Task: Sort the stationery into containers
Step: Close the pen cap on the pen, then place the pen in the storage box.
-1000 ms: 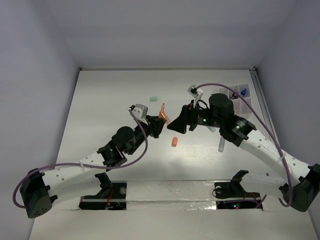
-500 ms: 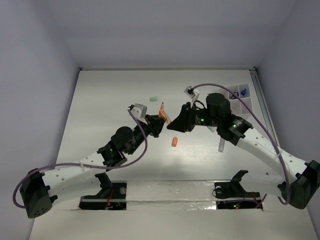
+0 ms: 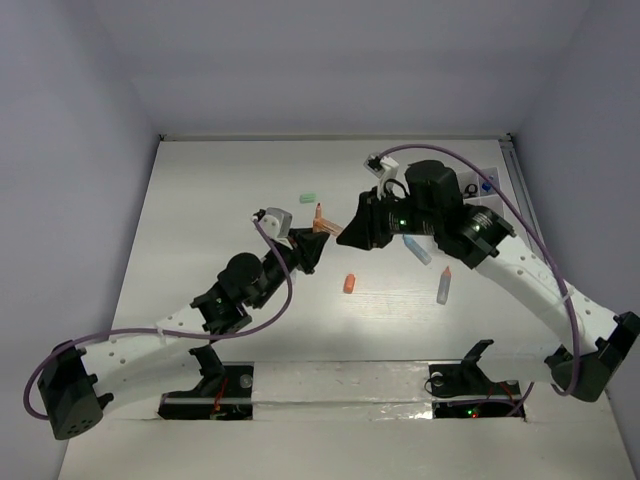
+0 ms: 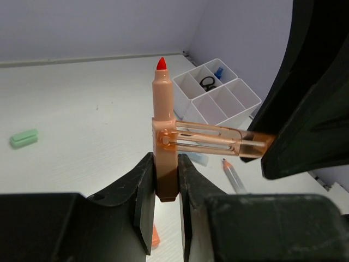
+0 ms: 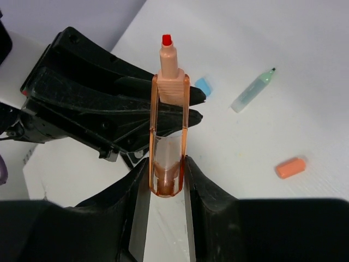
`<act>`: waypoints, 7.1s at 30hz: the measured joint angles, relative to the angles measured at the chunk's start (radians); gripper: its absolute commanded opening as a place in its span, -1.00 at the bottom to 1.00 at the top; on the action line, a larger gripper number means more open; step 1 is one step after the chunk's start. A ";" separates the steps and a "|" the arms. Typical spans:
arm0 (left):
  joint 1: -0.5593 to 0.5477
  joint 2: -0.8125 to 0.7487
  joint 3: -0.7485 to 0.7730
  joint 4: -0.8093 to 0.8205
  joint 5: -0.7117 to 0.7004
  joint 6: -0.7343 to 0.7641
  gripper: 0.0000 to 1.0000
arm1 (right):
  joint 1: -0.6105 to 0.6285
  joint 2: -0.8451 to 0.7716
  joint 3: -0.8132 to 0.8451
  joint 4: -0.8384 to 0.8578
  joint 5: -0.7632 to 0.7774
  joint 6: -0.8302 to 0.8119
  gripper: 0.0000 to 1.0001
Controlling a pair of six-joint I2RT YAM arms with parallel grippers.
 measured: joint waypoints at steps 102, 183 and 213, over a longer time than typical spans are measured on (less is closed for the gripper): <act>-0.003 -0.045 -0.040 0.006 0.042 0.025 -1.00 | 0.019 0.201 0.196 0.159 0.102 0.018 0.57; -0.003 0.074 0.143 0.031 0.108 0.012 -0.08 | -0.183 0.095 -0.263 0.597 0.227 0.201 -1.00; -0.003 -0.440 -0.231 -0.150 0.042 -0.016 0.98 | -0.745 -0.021 -0.314 0.415 0.898 -0.125 -1.00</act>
